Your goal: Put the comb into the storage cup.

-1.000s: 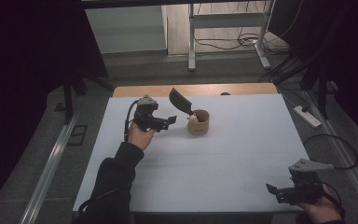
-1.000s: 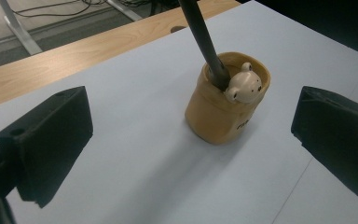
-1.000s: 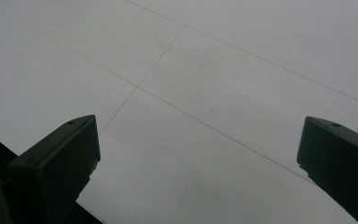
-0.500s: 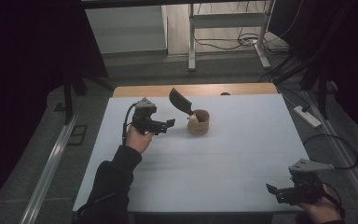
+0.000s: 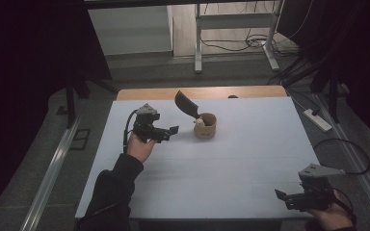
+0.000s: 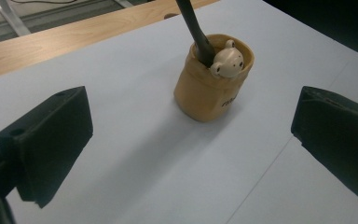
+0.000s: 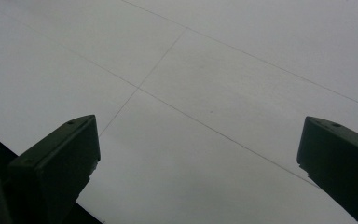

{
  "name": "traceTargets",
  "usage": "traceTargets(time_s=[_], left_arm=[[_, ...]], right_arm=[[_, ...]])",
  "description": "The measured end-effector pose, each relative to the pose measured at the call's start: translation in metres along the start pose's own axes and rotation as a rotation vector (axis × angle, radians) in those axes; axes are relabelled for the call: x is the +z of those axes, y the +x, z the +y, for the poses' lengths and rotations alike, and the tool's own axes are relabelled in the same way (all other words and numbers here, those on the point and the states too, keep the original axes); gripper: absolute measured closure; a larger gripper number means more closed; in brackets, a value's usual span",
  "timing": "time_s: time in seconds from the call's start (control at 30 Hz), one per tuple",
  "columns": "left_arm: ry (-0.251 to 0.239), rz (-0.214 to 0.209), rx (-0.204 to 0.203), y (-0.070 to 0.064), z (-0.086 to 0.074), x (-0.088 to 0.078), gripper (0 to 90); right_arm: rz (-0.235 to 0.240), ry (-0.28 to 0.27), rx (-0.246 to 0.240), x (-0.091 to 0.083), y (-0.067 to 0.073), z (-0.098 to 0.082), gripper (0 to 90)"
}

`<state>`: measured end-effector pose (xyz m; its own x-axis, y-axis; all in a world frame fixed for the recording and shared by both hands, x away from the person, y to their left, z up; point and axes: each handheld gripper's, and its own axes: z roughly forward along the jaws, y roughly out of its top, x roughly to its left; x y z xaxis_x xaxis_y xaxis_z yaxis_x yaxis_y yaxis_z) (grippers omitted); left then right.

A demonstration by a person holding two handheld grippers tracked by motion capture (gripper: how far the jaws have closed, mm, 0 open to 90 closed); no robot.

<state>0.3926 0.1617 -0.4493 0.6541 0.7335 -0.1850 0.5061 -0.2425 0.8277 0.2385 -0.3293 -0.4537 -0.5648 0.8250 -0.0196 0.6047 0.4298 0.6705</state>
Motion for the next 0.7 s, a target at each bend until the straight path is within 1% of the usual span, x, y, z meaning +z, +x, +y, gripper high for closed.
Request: traceTargets(time_s=[0.2, 0.43, 0.7], left_arm=[[0.004, -0.005, -0.002, -0.002, -0.004, -0.005, 0.0], [0.015, -0.002, 0.005, -0.005, -0.009, -0.009, 0.0], [0.023, 0.005, -0.003, -0.008, -0.015, -0.015, 0.0]], right_arm=[[0.0, -0.002, 0.0, 0.0, 0.0, 0.0, 0.0], [0.001, -0.003, -0.001, 0.0, 0.0, 0.0, 0.0], [0.001, -0.006, -0.002, 0.0, 0.0, 0.0, 0.0]])
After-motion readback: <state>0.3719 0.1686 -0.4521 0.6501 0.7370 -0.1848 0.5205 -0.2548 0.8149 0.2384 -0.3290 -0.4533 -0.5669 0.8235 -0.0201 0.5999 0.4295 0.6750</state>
